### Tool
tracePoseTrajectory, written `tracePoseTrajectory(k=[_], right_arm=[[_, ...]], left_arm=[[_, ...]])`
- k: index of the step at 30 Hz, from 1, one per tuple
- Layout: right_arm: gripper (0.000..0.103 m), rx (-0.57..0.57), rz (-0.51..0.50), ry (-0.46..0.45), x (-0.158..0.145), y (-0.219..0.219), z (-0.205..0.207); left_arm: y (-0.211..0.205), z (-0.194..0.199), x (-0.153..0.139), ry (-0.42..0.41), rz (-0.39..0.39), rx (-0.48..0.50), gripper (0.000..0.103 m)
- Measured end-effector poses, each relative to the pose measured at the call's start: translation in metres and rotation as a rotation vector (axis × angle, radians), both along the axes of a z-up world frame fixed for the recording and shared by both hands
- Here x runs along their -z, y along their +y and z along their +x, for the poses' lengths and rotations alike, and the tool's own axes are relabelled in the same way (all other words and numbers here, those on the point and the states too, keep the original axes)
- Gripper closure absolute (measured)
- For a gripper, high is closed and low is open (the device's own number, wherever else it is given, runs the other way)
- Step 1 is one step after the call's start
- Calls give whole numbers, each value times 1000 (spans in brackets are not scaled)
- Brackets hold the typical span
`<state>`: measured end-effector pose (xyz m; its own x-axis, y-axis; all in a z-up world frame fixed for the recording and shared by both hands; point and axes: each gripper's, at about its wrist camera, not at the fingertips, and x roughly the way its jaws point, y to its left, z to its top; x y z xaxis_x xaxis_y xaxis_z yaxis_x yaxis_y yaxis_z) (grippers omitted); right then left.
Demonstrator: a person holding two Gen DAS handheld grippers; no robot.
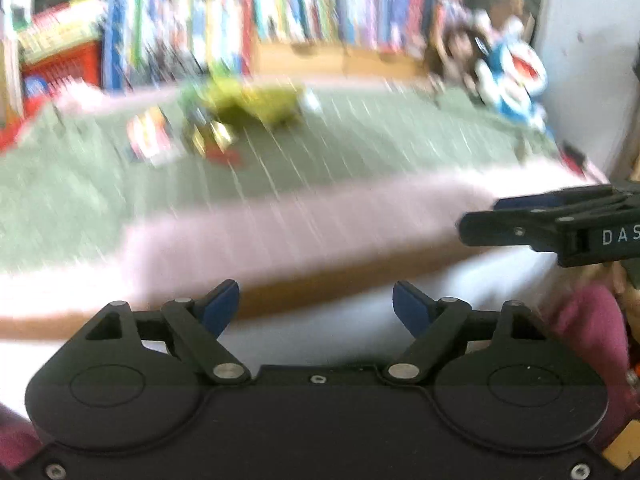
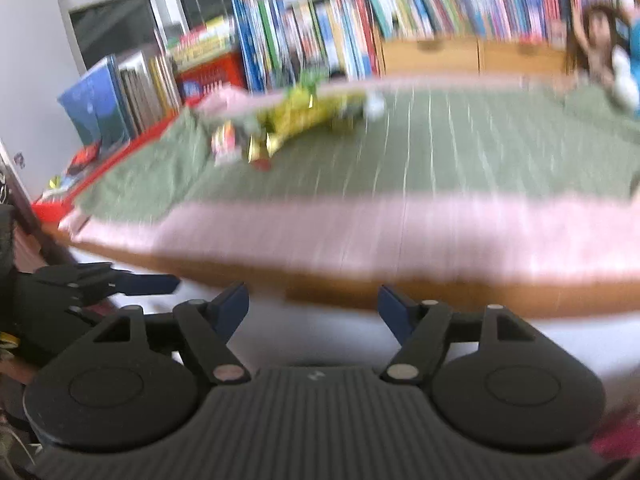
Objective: Collect trash
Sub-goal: 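Open both tools to drop the bags and raise them back over the bed, then grasp the striped cookie packet with the left tool while the right tool grasps the yellow-green bag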
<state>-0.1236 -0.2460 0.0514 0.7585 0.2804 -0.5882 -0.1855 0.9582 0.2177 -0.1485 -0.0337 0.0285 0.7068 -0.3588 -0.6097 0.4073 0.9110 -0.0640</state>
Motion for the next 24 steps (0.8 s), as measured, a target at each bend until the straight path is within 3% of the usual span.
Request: tracePoseTrajectory(k=[5, 10, 13, 16, 24], right_arm=[[22, 34, -48, -118, -23, -4, 28], [22, 24, -53, -151, -31, -1, 65], [10, 23, 8, -144, -30, -1, 89], [6, 24, 90, -102, -24, -1, 121], [6, 106, 294, -13, -5, -3, 208]], left_arm=[[11, 35, -24, -96, -7, -90, 20], [24, 82, -30, -167, 13, -180, 21], [38, 117, -28, -148, -4, -263, 21], [52, 147, -23, -121, -41, -330, 21], [65, 211, -6, -101, -69, -401, 27]])
